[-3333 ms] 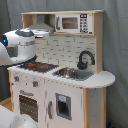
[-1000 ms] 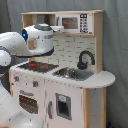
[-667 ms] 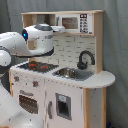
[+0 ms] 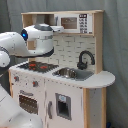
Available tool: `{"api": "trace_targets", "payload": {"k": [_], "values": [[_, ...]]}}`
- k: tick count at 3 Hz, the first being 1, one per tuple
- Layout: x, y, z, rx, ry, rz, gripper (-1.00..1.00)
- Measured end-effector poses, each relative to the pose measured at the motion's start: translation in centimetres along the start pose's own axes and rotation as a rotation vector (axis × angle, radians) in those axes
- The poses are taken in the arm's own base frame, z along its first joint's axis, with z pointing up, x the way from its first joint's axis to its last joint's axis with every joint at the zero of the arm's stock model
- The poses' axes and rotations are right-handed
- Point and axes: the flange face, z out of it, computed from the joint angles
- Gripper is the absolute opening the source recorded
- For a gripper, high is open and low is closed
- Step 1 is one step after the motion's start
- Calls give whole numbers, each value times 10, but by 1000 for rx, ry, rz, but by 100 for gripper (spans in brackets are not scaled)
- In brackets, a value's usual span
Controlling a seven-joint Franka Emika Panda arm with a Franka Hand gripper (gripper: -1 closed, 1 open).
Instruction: Play with the kitchen
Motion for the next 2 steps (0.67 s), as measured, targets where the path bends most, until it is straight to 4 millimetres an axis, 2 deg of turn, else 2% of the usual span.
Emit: {"api": "trace_targets", "payload": {"k": [2], "values": [[-11, -7, -25, -39, 51, 8, -100]]}}
